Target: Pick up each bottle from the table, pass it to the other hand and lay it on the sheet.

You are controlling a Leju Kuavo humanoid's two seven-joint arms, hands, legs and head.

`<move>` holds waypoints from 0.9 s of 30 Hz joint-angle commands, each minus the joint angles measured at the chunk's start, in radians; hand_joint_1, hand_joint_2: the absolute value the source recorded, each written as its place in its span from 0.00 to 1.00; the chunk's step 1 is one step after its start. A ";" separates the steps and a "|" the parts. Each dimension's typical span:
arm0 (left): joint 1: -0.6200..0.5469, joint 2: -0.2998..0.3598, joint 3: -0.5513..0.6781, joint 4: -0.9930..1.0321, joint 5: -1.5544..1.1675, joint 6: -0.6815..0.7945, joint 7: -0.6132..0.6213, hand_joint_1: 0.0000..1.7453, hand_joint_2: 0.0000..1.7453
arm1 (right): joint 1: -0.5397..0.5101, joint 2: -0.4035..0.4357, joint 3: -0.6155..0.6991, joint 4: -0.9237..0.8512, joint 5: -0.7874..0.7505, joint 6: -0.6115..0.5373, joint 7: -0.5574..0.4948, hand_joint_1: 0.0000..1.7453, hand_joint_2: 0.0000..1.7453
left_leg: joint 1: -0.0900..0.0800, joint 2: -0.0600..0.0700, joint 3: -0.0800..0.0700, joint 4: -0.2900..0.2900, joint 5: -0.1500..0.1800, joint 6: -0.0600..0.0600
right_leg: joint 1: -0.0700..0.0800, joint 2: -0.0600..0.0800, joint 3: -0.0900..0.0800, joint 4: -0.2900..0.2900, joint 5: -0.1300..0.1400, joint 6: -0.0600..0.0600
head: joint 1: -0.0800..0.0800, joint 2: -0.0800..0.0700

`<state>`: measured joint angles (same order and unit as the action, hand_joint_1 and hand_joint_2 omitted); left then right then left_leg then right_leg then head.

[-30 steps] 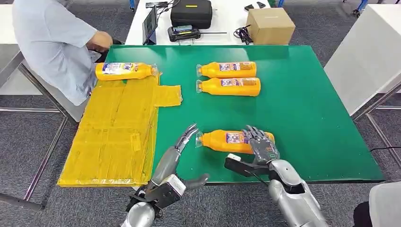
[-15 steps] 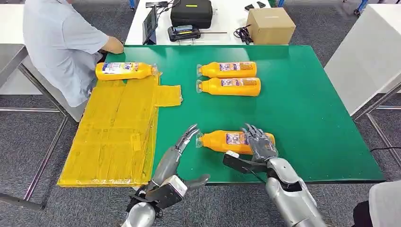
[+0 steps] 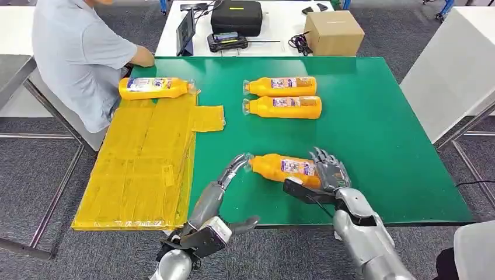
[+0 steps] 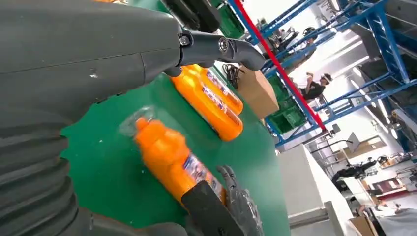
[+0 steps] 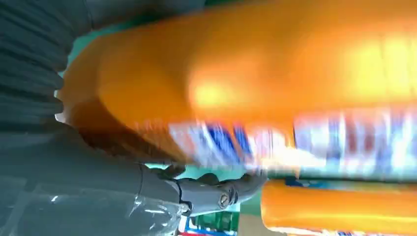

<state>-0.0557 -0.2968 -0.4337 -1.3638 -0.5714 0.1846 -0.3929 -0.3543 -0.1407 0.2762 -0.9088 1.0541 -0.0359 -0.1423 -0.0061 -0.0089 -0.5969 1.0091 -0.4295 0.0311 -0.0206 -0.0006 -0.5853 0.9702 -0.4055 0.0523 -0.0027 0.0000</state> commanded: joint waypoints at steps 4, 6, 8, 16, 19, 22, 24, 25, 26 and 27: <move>-0.045 -0.003 -0.031 0.076 0.010 -0.014 0.004 0.00 1.00 | -0.015 -0.029 -0.019 0.204 -0.047 0.046 -0.060 1.00 1.00 | 0.001 -0.002 0.006 -0.001 0.000 -0.001 | 0.001 -0.003 0.006 -0.002 0.000 -0.001 | 0.000 0.000; -0.049 -0.004 -0.033 0.082 0.015 -0.015 -0.002 0.00 1.00 | 0.002 -0.032 -0.025 0.188 -0.101 0.065 -0.106 1.00 1.00 | 0.001 -0.004 0.008 -0.001 0.000 -0.001 | 0.002 -0.005 0.009 -0.003 -0.001 -0.002 | 0.000 0.000; -0.046 -0.010 -0.034 0.076 0.017 -0.015 -0.003 0.00 1.00 | 0.010 -0.033 -0.032 0.180 -0.130 0.071 -0.137 1.00 1.00 | 0.002 -0.005 0.009 -0.001 0.001 -0.001 | 0.002 -0.005 0.010 -0.004 0.000 -0.002 | 0.000 0.000; -0.058 -0.006 -0.034 0.092 0.024 -0.015 -0.009 0.00 1.00 | 0.020 -0.023 -0.036 0.156 -0.174 0.074 -0.169 1.00 1.00 | 0.001 -0.002 0.012 -0.001 -0.001 -0.001 | 0.001 -0.002 0.012 -0.002 -0.001 -0.001 | 0.000 0.000; -0.049 -0.031 0.012 0.086 0.108 0.019 -0.037 0.00 1.00 | 0.061 -0.005 -0.065 0.070 -0.272 0.084 -0.230 1.00 1.00 | 0.003 -0.002 0.011 -0.001 0.000 -0.002 | 0.003 -0.004 0.012 -0.003 0.000 -0.003 | 0.000 0.000; -0.072 -0.052 0.065 0.103 0.315 0.066 -0.063 0.00 1.00 | 0.111 0.039 -0.088 -0.101 -0.449 0.183 -0.295 1.00 1.00 | 0.002 0.000 0.011 -0.001 0.000 -0.001 | 0.002 -0.003 0.012 -0.003 0.000 -0.002 | 0.000 0.000; -0.095 -0.052 0.081 0.157 0.514 0.069 -0.024 0.00 1.00 | 0.112 0.062 -0.060 -0.213 -0.499 0.192 -0.281 1.00 1.00 | 0.002 0.002 0.010 0.000 -0.001 -0.002 | 0.003 -0.001 0.010 -0.002 0.000 -0.002 | 0.001 0.000; -0.108 -0.052 0.086 0.196 0.587 0.060 -0.018 0.00 1.00 | 0.103 0.074 -0.050 -0.247 -0.526 0.203 -0.277 1.00 1.00 | 0.002 0.003 0.010 0.000 -0.001 -0.002 | 0.002 0.000 0.009 -0.001 0.000 -0.002 | 0.000 0.000; -0.118 -0.052 0.091 0.235 0.635 0.063 -0.032 0.00 1.00 | 0.094 0.083 -0.038 -0.274 -0.556 0.214 -0.272 1.00 1.00 | 0.001 0.006 0.009 0.000 -0.001 -0.001 | 0.001 0.003 0.008 0.000 0.001 -0.002 | 0.000 0.000; -0.125 -0.052 0.096 0.266 0.709 0.066 -0.042 0.00 1.00 | 0.085 0.096 -0.032 -0.298 -0.596 0.221 -0.279 1.00 1.00 | 0.001 0.005 0.009 0.000 -0.001 -0.001 | 0.001 0.003 0.008 0.000 0.001 -0.002 | 0.000 0.000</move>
<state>-0.0905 -0.3063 -0.4212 -1.3272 -0.2099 0.2449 -0.4379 -0.3111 -0.1457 0.2228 -0.9409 0.6132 0.1214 -0.4265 -0.0059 -0.0052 -0.5879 1.0089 -0.4302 0.0316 -0.0201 0.0006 -0.5769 0.9696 -0.4050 0.0524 -0.0023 0.0000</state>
